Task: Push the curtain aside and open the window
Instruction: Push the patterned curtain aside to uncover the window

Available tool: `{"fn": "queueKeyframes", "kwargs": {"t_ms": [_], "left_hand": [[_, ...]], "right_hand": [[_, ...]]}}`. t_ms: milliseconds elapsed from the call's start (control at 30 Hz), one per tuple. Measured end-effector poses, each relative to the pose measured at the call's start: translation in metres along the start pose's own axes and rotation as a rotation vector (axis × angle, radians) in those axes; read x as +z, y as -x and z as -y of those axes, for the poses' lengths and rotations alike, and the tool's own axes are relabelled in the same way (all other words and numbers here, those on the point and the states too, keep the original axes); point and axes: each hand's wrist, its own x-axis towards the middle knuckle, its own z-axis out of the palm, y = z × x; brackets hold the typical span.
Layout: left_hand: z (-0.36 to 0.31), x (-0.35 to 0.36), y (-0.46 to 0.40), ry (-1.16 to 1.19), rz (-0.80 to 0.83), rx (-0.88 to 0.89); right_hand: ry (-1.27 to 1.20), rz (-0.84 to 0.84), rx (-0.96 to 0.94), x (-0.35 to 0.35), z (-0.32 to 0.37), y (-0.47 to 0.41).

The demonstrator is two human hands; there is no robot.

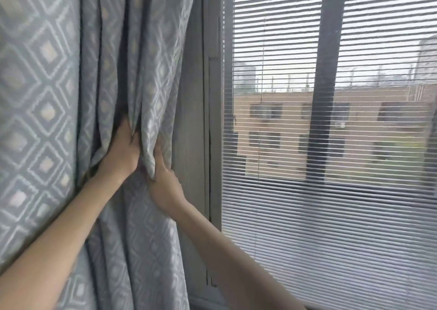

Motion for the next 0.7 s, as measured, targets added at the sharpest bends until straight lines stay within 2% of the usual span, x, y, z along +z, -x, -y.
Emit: {"fn": "queueKeyframes", "kwargs": {"t_ms": [333, 500, 567, 700], "left_hand": [[0.027, -0.015, -0.001, -0.031, -0.006, 0.059], [0.032, -0.034, 0.001, -0.053, -0.022, 0.08], [0.035, -0.044, 0.001, -0.063, -0.043, 0.088], [0.046, -0.065, -0.006, -0.104, -0.081, 0.063]], "right_hand": [[0.199, -0.19, -0.033, 0.046, 0.001, -0.005], [0.126, -0.192, -0.065, 0.059, 0.018, 0.0], [0.099, -0.159, -0.069, 0.064, 0.025, -0.003], [0.074, 0.027, -0.031, 0.074, 0.042, -0.022]]}}
